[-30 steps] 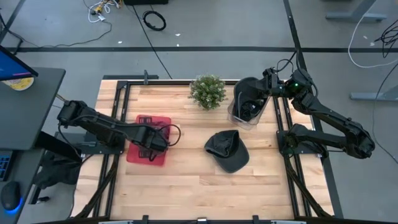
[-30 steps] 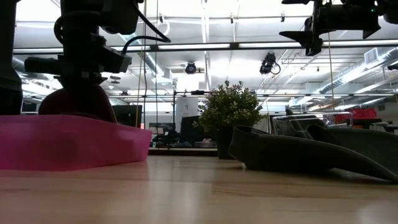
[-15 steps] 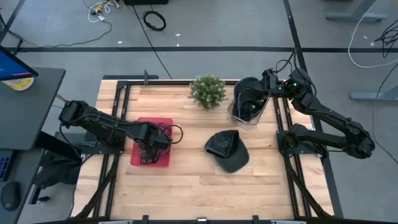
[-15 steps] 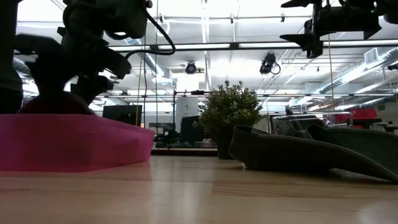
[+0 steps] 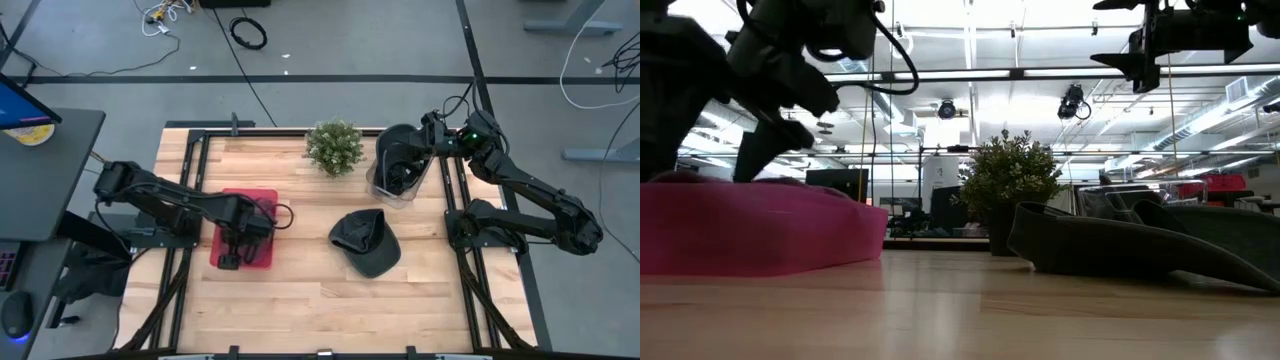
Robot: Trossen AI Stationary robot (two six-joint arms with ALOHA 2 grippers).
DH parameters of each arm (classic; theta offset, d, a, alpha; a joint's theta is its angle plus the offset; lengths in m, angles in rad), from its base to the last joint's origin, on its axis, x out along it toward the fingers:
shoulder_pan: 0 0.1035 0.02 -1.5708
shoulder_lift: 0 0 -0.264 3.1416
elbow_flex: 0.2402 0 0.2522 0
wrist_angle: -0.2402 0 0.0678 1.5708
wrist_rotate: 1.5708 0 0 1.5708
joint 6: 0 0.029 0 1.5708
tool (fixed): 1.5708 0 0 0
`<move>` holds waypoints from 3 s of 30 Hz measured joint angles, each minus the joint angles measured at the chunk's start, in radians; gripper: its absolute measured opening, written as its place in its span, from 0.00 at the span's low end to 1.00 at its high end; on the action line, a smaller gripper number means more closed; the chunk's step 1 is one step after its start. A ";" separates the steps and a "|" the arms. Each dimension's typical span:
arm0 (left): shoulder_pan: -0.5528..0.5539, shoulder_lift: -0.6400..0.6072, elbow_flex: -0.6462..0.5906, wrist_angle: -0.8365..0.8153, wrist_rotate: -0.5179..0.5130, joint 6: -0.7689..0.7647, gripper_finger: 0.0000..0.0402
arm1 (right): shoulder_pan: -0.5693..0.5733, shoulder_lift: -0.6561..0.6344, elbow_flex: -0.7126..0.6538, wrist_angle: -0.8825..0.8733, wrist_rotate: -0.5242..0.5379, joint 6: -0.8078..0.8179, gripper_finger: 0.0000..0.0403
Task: Pick & Place hat
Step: Put the red cap into the red bin, then put the black cap into the transparent bin
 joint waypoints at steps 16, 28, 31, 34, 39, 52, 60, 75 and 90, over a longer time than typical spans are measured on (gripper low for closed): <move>0.020 -0.097 0.232 -0.037 0.013 -0.121 0.94 | 0.001 -0.013 0.000 -0.001 -0.119 -0.010 0.92; 0.111 -0.094 0.435 0.312 -0.432 -0.305 0.94 | 0.192 -0.203 0.001 -0.535 -0.053 -0.222 0.92; 0.135 -0.094 0.448 0.423 -0.491 -0.305 0.94 | 0.260 -0.259 0.001 -0.788 0.081 -0.292 0.92; 0.161 -0.094 0.448 0.517 -0.523 -0.304 0.94 | 0.345 -0.306 0.001 -0.999 0.245 -0.314 0.92; 0.198 -0.079 0.448 0.575 -0.537 -0.304 0.94 | 0.498 -0.354 0.000 -1.143 0.424 -0.237 0.92; 0.221 -0.040 0.446 0.588 -0.496 -0.222 0.94 | 0.928 -0.299 0.000 -1.127 0.697 0.165 0.92; 0.231 -0.035 0.446 0.598 -0.500 -0.114 0.94 | 1.202 -0.102 0.059 -1.058 0.780 0.377 0.92; 0.338 -0.035 0.446 0.597 -0.429 0.055 0.94 | 1.482 0.456 0.499 -1.506 1.076 0.558 0.92; 0.357 -0.035 0.446 0.599 -0.361 0.055 0.94 | 1.479 0.606 0.402 -1.453 1.062 0.701 0.92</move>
